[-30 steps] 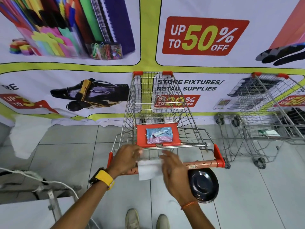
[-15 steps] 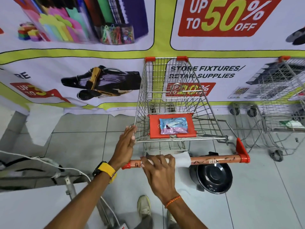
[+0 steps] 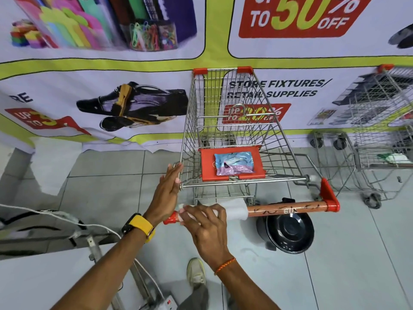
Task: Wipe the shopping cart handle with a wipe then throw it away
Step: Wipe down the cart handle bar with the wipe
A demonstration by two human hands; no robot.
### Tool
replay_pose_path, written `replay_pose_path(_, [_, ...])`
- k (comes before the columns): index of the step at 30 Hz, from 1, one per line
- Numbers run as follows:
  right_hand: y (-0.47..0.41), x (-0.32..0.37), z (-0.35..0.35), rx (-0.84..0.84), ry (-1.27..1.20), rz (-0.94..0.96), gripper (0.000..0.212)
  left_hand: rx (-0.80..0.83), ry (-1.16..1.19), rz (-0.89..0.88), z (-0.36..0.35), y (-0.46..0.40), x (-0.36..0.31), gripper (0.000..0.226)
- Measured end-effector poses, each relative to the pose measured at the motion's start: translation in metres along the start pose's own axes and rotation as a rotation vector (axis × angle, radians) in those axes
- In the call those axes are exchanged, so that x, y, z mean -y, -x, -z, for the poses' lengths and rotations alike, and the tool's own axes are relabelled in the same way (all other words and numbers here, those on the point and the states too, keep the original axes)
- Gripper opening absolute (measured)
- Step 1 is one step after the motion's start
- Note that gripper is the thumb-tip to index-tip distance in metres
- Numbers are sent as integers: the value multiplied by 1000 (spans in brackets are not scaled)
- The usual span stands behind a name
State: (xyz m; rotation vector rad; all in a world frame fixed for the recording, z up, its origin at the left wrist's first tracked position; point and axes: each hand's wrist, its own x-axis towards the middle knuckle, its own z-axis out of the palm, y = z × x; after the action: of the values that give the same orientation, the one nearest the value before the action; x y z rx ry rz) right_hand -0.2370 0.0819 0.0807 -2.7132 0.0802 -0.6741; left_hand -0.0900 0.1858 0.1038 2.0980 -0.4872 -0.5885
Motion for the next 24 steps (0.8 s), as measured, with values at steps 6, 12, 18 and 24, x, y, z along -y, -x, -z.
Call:
replay_pose_path(6, [11, -33, 6, -136, -33, 155, 16, 15, -129, -56, 0, -2, 6, 60])
replay_pose_path(12, [44, -126, 58, -157, 9, 73, 15, 15, -220, -67, 1, -5, 11, 48])
replay_pose_path(18, [72, -219, 104, -260, 101, -199, 21, 8, -252, -85, -4, -1, 5, 62])
replay_pose_path(24, [59, -161, 61, -312, 40, -315, 23, -57, -229, -33, -15, 2, -4, 51])
